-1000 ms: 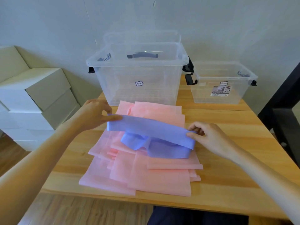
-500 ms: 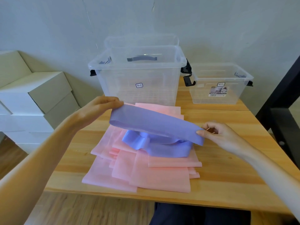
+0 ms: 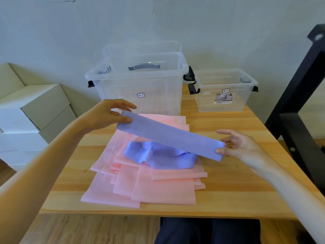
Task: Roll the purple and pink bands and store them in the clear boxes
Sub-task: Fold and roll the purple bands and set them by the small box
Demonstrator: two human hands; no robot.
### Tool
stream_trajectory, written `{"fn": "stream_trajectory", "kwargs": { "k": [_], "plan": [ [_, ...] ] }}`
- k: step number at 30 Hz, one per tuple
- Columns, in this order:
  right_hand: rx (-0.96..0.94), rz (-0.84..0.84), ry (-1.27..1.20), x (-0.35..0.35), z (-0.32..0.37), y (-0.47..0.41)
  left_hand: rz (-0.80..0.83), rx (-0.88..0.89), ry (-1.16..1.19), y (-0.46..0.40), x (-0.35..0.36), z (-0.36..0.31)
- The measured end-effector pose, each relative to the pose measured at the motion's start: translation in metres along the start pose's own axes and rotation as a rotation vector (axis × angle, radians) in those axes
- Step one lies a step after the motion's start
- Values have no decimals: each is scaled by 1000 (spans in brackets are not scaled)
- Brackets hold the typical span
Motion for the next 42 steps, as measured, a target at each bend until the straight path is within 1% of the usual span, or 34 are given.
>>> {"fn": "stream_trajectory", "kwargs": {
  "k": [1,2,5,7,9,11,14,18,23,27,33,38,42],
  "plan": [
    [13,1,-23,-3,-2,2,-14,-29,38,-5,1,-1],
    [27,2,-49,-6,-4,4,-17,-87,135,-12,3,0],
    [54,-10,-137,-18,-9,10,-6,-319,519,-34,19,-4],
    [48,-41,-167,-26,-13,16,14,-387,657,-51,32,-10],
    [27,-85,-154,-35,-16,22,0,-415,731,-70,45,-18],
    [2,-122,-69,-44,-20,26,-6,-414,728,-87,59,-30],
    [-8,-138,36,-54,-30,28,19,-348,616,-105,82,-58],
    [-29,-162,108,-57,-43,22,101,-162,346,-112,107,-108],
    [-76,-213,194,-45,-49,7,152,3,214,-105,120,-164],
    [-66,-202,154,-43,-48,0,194,70,223,-99,119,-200],
    [7,-51,60,-51,-55,6,240,126,275,-96,115,-240],
    [-4,-90,-38,-59,-63,11,262,122,319,-105,118,-253],
    [-49,-36,-27,-65,-57,8,377,149,337,-109,116,-263]
  ]
}}
Point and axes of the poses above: each hand's wrist, its own y-axis away from the middle knuckle, its own x-axis out of the palm, z = x × y, the point moved 1 cm from there along -y, towards the middle knuckle, and after that the axes turned 5 degrees about -z, right-handed, at the moved point
